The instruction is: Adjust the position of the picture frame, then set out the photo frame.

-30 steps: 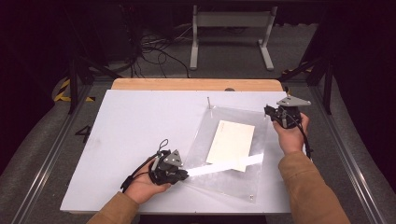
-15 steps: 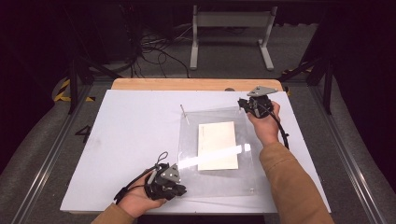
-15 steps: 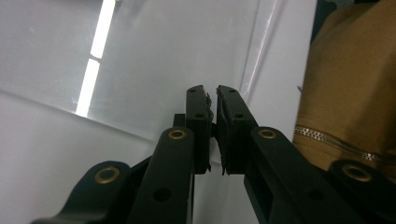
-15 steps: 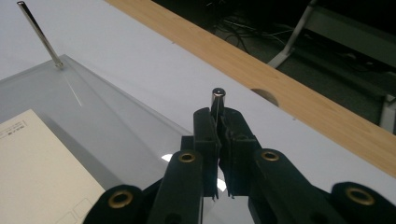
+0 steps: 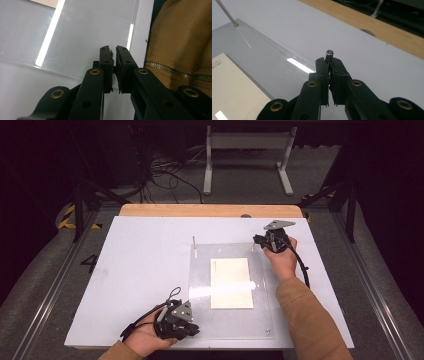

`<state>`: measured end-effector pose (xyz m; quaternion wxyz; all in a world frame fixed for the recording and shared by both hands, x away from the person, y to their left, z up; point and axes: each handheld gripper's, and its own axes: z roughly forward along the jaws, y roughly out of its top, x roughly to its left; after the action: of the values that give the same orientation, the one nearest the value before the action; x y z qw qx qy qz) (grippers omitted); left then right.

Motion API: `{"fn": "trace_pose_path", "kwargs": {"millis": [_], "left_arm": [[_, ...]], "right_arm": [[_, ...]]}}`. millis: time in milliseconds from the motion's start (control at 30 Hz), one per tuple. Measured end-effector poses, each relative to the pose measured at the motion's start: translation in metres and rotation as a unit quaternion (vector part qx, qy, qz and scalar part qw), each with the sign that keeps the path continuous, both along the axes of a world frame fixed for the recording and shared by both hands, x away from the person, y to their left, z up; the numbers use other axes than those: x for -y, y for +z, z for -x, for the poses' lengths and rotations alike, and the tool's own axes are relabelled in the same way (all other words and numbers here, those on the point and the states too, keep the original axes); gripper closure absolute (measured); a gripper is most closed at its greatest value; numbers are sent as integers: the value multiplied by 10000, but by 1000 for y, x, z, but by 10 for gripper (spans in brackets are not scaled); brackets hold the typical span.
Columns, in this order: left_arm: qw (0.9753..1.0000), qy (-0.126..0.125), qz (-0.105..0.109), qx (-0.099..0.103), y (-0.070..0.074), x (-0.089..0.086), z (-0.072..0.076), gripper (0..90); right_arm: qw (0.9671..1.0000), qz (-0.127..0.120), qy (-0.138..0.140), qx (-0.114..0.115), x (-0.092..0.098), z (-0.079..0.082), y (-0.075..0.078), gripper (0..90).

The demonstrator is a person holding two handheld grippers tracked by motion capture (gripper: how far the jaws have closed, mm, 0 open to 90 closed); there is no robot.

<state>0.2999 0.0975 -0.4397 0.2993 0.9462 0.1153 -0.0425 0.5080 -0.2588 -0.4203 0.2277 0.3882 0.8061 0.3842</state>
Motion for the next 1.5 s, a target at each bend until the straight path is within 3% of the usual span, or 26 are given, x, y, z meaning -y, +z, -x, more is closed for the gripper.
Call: {"fn": "trace_pose_path", "kwargs": {"millis": [233,500,633,733,800,900,967,1033,1067,1100,1200,1267,1367,1400,1433,1467,1500], "left_arm": [[9999,-24,45,-110,-1,-2,2,837],[9999,-109,48,-36,-1,-2,4,835],[9997,-152,110,-124,-1,-3,1,829],[9987,-206,376,-280,4,-7,-4,796],[9983,-128,502,-252,8,-11,-6,768],[9977,23,644,-233,10,-14,-8,694],[9947,337,966,-79,13,-21,-13,643],[9914,577,1172,59,15,-26,-16,606],[9914,577,1172,59,15,-26,-16,576],[9864,847,1389,229,17,-31,-19,558],[9778,1345,1526,499,19,-40,-23,533],[9722,1603,1607,572,18,-45,-26,499],[9590,2095,1734,801,17,-55,-30,461],[9558,2183,1767,865,17,-57,-31,461],[9558,2183,1767,865,17,-57,-31,461],[9493,2392,1840,881,16,-61,-32,461],[9448,2517,1871,945,15,-63,-33,460]], "right_arm": [[9999,-104,-13,-30,7,8,-6,847],[9999,-153,-36,-56,8,9,-7,845],[10000,-70,-27,-44,8,11,-6,846],[10000,-65,13,-43,10,11,-6,843],[10000,-19,-2,-31,9,13,-5,830],[9998,-173,-118,49,13,17,0,693],[9994,-304,-80,138,17,23,4,669],[9991,-330,-35,263,23,29,8,623],[9987,-384,-29,324,25,32,10,598],[9983,-458,-26,364,28,36,12,582],[9976,-501,15,471,33,43,17,581],[9968,-582,76,535,35,46,18,571],[9950,-842,173,503,36,48,14,602],[9948,-835,153,566,35,49,13,618],[9948,-835,153,566,35,49,13,618],[9950,-794,153,591,33,50,12,625],[9947,-818,38,623,31,49,11,629]]}}
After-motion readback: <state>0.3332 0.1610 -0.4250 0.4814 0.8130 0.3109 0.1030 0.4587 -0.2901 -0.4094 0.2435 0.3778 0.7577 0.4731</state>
